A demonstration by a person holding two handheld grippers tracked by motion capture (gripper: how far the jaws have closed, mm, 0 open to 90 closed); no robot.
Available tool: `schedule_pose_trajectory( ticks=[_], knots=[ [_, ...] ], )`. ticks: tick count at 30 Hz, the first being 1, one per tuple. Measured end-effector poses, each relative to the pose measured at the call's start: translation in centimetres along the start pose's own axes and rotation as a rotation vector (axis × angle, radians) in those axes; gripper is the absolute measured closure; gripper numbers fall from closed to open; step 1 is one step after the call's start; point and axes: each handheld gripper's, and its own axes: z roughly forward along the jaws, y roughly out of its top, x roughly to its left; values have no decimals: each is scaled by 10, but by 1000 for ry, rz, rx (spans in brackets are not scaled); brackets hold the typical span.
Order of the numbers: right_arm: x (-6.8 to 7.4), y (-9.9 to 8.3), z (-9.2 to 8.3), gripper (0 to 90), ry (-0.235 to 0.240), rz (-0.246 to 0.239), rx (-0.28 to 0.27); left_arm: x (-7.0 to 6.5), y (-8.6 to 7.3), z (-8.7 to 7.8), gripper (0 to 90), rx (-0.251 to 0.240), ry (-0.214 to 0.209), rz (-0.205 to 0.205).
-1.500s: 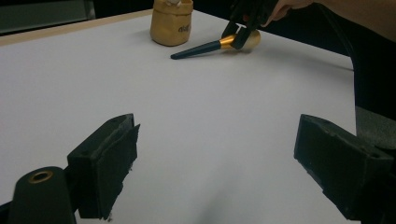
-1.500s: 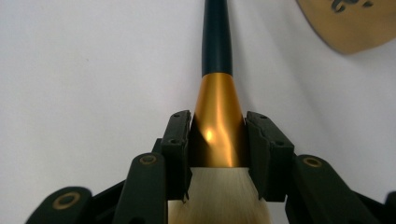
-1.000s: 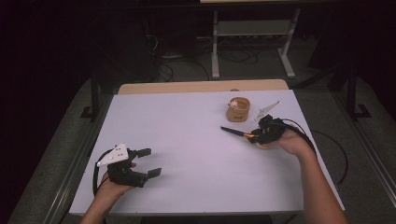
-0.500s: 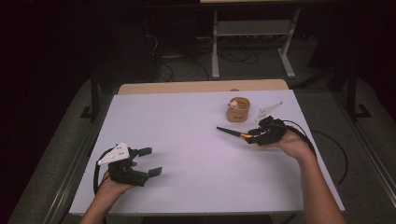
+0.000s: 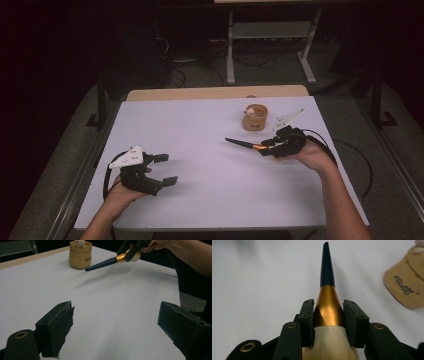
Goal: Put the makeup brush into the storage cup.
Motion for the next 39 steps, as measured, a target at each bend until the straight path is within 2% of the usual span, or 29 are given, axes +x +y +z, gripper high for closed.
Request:
schedule_pose_trajectory(
  ticks=[2, 4, 7, 9, 12, 17, 21, 23, 27, 34, 39],
  knots=[
    [4, 2, -1, 615, 10, -1, 4, 2, 3, 3, 124, 6, -11, 9],
    [5, 2, -1, 615, 5, -31, 10, 5, 7, 5, 124, 12, -23, 20],
    [9, 3, -3, 615, 18, -48, 12, 8, 14, 8, 124, 24, -36, 36],
    [12, 4, -3, 615, 25, -42, 12, 9, 18, 11, 124, 28, -40, 48],
    [14, 4, -3, 615, 29, -86, 17, 11, 25, 15, 124, 30, -45, 60],
    [21, 7, -2, 615, 45, -86, 20, 13, 34, 27, 125, 39, -63, 89],
    [27, 11, -2, 615, 73, -111, 10, 13, 40, 38, 128, 63, -89, 111],
    [30, 14, 0, 615, 86, -133, 12, 13, 42, 44, 130, 74, -107, 124],
    [36, 17, 3, 615, 109, -147, 22, 11, 47, 56, 133, 112, -135, 148],
    [44, 24, 9, 615, 142, -195, 26, 9, 51, 76, 141, 166, -183, 168],
    [50, 27, 16, 615, 164, -222, 42, 5, 52, 86, 184, 214, -214, 204]
  ],
)
